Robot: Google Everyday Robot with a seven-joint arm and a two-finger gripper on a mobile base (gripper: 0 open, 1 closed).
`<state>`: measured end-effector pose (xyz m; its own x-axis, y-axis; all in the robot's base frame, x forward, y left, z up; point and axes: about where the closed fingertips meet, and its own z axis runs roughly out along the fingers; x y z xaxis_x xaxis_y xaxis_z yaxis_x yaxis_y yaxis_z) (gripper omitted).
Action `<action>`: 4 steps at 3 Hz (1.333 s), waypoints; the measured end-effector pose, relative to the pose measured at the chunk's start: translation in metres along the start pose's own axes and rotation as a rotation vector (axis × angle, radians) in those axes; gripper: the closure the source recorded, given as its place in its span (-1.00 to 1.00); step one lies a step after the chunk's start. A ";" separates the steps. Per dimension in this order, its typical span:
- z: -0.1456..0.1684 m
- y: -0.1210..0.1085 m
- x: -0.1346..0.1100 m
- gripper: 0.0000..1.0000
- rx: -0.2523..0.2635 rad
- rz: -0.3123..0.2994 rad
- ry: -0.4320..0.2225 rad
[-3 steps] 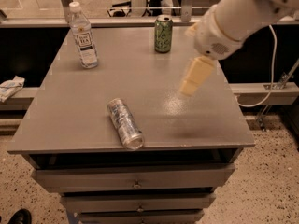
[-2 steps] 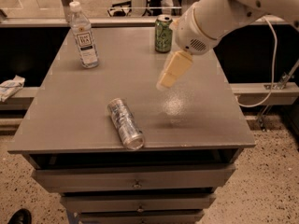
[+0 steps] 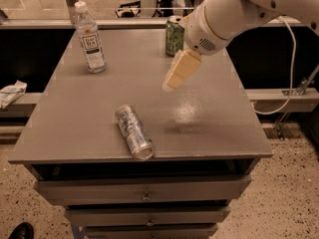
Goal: Knock blue plastic bottle over
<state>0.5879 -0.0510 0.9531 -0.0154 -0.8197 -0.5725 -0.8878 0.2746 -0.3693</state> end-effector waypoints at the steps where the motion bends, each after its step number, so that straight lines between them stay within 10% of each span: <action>1: 0.036 -0.024 -0.030 -1.00 0.025 0.040 -0.127; 3: 0.137 -0.119 -0.097 -1.00 0.126 0.218 -0.510; 4: 0.161 -0.128 -0.125 -1.00 0.092 0.258 -0.615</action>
Offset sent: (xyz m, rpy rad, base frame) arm 0.1947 0.1088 0.0008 0.5976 -0.1631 -0.0611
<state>0.7776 0.0966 0.9543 0.0669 -0.2945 -0.9533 -0.8477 0.4871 -0.2100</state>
